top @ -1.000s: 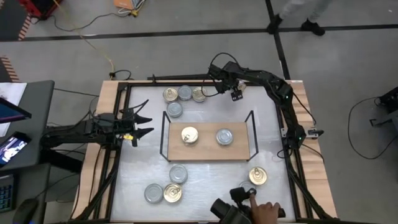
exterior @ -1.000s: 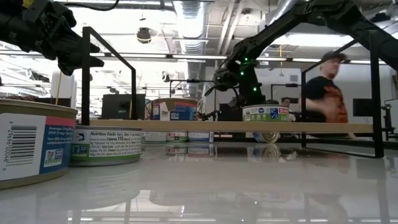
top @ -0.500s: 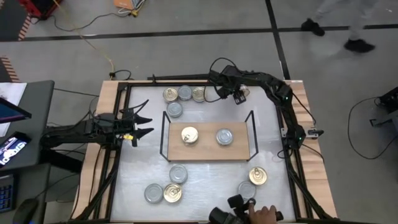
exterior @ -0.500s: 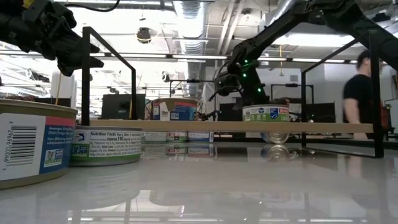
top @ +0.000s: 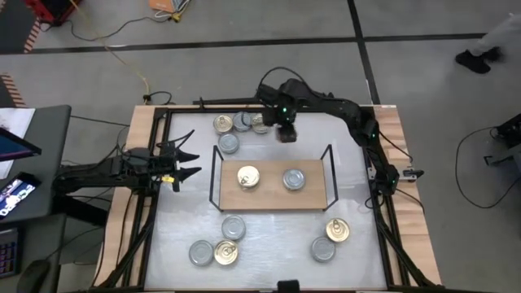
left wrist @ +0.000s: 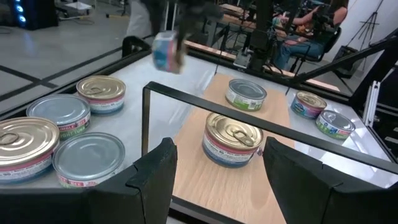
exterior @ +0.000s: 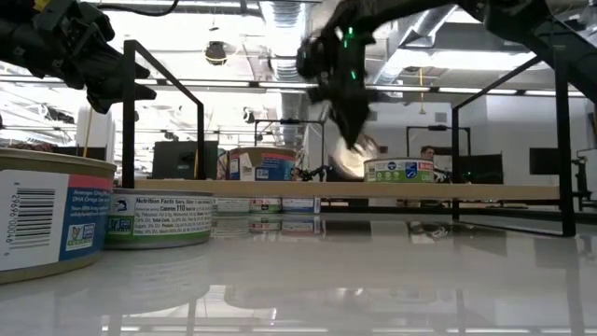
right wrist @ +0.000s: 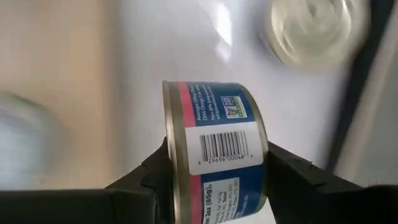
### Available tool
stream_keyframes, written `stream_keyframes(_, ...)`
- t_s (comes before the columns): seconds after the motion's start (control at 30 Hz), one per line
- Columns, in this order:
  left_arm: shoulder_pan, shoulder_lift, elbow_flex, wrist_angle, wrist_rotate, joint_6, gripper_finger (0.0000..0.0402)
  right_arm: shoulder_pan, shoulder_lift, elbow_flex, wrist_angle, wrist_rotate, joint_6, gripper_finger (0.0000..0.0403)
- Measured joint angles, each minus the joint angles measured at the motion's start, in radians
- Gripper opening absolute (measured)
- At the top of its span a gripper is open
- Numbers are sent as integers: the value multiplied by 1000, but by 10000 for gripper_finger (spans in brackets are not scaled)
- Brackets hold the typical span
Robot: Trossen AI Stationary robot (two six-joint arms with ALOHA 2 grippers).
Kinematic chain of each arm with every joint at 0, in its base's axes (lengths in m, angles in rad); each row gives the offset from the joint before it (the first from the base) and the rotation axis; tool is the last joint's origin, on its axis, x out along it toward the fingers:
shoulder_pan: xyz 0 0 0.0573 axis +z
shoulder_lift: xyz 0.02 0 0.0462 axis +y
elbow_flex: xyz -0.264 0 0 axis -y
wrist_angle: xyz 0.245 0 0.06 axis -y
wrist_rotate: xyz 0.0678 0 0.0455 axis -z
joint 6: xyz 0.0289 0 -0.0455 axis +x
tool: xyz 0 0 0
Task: Stack canned seafood by type on shelf
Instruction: Stack the blue tuna can on top of the blue tuna can on the shelf
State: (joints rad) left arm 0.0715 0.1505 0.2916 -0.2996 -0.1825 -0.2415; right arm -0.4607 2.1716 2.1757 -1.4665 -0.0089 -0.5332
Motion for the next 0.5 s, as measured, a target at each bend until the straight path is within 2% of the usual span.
stream_keyframes(0.1,0,0,0,0,-9,-1,228,3,-1,65,-1,-207,107,209)
stream_keyframes(0.2,0,0,0,1,-28,-7,228,12,-2,73,34,-378,226,209)
stream_keyframes(0.37,0,0,0,4,-32,-7,228,64,10,72,111,-584,340,213)
stream_keyframes(0.5,0,0,0,9,-40,-7,228,126,9,72,198,-645,393,214)
